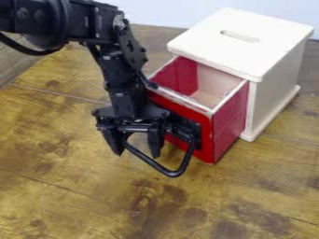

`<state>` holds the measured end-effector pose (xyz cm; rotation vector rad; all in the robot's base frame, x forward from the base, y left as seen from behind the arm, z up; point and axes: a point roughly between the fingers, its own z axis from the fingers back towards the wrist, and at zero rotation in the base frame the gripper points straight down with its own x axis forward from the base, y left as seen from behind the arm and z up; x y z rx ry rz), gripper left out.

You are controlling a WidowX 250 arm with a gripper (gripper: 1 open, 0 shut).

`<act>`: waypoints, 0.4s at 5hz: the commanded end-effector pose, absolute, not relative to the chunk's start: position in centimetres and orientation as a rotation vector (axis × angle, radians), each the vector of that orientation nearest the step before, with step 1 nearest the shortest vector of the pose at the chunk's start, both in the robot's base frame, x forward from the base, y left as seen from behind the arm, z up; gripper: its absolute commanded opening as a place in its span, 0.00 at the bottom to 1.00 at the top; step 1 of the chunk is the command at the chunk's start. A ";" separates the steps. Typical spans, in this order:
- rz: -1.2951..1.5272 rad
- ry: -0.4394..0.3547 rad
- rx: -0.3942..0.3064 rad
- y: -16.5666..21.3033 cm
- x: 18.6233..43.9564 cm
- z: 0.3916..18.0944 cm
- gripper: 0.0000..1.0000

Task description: Open the drawer

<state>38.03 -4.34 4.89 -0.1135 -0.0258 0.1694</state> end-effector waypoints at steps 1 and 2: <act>0.167 -0.083 -0.141 -5.0 38.8 6.7 1.00; 0.162 -0.075 -0.143 -5.4 38.5 6.5 1.00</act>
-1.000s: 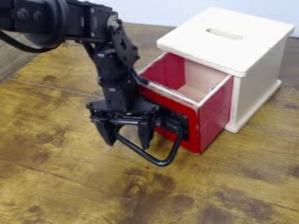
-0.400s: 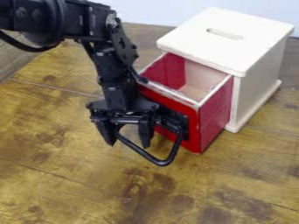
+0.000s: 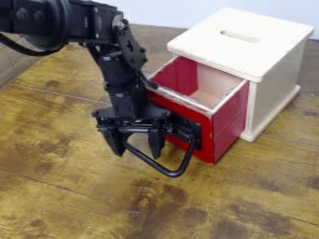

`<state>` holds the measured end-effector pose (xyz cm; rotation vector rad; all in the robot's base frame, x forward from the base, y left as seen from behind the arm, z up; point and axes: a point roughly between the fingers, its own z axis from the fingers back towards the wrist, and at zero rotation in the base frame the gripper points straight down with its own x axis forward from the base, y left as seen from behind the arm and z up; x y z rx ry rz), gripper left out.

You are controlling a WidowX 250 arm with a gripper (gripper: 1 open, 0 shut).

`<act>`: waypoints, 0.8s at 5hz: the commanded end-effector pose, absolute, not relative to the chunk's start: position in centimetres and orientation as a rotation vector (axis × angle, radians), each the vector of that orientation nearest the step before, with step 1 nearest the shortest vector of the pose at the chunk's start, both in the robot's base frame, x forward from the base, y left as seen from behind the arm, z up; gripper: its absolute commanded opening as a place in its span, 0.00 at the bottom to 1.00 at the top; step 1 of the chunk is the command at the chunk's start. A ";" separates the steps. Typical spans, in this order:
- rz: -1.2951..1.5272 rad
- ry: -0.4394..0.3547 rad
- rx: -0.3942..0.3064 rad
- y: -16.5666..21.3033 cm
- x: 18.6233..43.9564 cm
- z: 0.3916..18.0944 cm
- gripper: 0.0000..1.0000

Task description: Open the drawer

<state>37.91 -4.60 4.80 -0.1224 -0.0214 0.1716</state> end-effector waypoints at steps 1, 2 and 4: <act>0.157 -0.066 -0.145 -5.7 38.3 6.5 1.00; 0.151 -0.060 -0.143 -6.0 38.0 6.5 1.00; 0.145 -0.057 -0.143 -6.5 37.4 7.1 1.00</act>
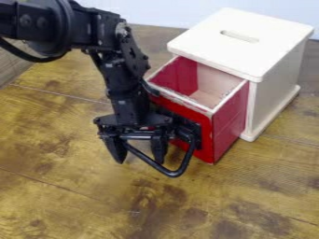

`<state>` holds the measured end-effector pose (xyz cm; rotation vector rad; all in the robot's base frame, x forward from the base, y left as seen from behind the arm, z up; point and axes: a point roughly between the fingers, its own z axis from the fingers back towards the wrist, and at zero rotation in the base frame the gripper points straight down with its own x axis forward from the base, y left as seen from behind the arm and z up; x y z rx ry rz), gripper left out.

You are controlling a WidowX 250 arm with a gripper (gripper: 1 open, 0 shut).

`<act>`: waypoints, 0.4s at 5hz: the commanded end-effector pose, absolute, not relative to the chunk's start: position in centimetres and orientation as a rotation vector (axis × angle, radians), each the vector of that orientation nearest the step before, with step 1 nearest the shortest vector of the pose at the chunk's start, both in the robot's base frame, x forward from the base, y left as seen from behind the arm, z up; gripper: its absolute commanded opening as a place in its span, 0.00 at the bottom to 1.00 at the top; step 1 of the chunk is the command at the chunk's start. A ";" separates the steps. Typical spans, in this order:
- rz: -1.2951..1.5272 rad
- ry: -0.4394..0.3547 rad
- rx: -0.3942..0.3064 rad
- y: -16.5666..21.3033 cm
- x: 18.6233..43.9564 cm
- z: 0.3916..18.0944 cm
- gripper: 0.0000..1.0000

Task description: Open the drawer

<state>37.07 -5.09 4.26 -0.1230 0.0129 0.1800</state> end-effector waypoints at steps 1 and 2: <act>0.148 -0.053 -0.142 -6.5 37.5 7.6 1.00; 0.151 -0.052 -0.143 -6.5 37.8 8.1 1.00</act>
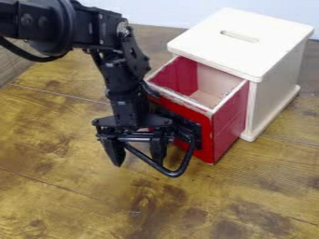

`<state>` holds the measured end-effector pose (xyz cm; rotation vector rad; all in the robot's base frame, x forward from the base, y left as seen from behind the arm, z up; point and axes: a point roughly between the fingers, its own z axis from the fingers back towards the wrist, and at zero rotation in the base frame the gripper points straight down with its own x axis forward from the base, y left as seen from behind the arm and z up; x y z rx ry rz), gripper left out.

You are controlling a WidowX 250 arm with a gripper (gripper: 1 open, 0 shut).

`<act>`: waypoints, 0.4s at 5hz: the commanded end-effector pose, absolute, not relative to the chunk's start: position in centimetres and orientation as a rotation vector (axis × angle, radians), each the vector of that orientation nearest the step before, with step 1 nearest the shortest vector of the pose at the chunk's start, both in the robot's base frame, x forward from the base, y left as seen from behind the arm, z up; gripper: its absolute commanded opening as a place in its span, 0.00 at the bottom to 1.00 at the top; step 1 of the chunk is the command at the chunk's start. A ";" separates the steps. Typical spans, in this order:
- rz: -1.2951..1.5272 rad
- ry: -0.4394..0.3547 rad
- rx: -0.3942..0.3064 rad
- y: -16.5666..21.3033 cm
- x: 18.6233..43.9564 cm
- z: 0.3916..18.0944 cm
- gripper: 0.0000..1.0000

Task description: Open the drawer

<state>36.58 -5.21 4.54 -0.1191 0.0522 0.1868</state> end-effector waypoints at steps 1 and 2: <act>0.155 -0.057 -0.146 -6.4 37.9 8.2 1.00; 0.158 -0.063 -0.151 -6.4 38.0 8.4 1.00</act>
